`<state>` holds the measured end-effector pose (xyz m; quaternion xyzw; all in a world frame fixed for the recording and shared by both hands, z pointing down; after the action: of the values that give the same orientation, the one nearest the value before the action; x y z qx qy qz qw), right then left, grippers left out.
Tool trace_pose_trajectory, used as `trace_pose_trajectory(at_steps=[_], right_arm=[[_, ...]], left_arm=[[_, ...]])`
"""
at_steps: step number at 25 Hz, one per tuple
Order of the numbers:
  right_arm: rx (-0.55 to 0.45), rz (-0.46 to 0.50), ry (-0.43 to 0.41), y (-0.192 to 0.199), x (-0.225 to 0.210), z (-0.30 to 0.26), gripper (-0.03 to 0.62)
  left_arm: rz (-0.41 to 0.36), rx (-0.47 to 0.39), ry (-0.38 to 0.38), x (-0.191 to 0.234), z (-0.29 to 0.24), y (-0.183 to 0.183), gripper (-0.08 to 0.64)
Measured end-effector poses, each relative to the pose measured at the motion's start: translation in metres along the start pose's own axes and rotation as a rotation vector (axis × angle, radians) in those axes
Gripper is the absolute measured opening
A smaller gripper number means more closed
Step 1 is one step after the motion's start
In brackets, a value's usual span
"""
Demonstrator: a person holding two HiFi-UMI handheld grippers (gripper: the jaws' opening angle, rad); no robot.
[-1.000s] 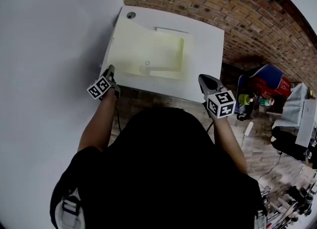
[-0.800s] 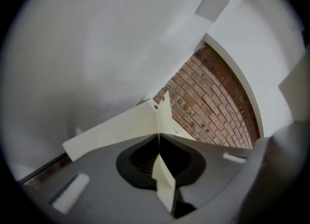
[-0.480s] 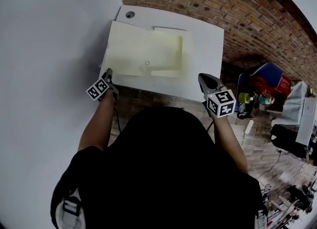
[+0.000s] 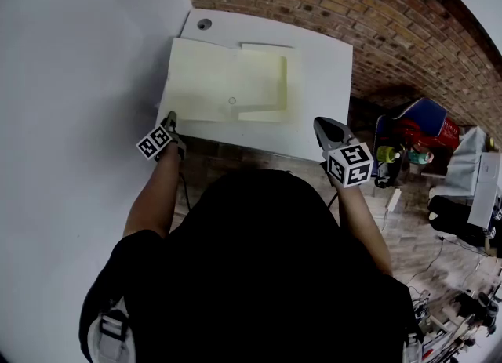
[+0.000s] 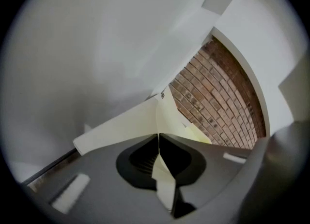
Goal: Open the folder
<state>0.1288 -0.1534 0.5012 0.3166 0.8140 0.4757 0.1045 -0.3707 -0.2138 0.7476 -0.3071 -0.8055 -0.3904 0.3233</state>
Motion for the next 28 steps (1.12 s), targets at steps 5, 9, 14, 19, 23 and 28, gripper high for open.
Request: trace_pose_trajectory(at_steps=[5, 9, 14, 19, 23, 28], right_arm=[[0.0, -0.003, 0.007, 0.001, -0.002, 0.003, 0.002], [-0.002, -0.004, 0.011, 0.002, -0.003, 0.004, 0.002], [0.0, -0.005, 0.01, 0.002, -0.003, 0.005, 0.002], [0.002, -0.006, 0.012, 0.003, -0.003, 0.005, 0.002], [0.0, -0.004, 0.013, 0.003, -0.004, 0.006, 0.002], [-0.003, -0.005, 0.008, 0.002, -0.005, 0.007, 0.002]], left_arm=[[-0.01, 0.017, -0.024, 0.004, -0.003, -0.001, 0.011], [-0.013, 0.028, -0.045, 0.009, -0.006, 0.0, 0.012], [-0.002, 0.034, -0.066, 0.014, -0.009, 0.001, 0.012], [0.009, 0.034, -0.072, 0.018, -0.01, 0.002, 0.012], [0.028, 0.03, -0.085, 0.019, -0.01, 0.004, 0.014], [0.045, 0.023, -0.094, 0.018, -0.007, 0.004, 0.015]])
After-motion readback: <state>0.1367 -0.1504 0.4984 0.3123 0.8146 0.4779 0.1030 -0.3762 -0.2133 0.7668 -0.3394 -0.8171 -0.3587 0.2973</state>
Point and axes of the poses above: the fingertips, and each gripper's own axes: z backward along the fingers, x to its left, y out of its underside, the point moved 6 cm from there along z, backward along the fingers, and after that the axes turned 14 degrees about z, right-handed, at the moved point
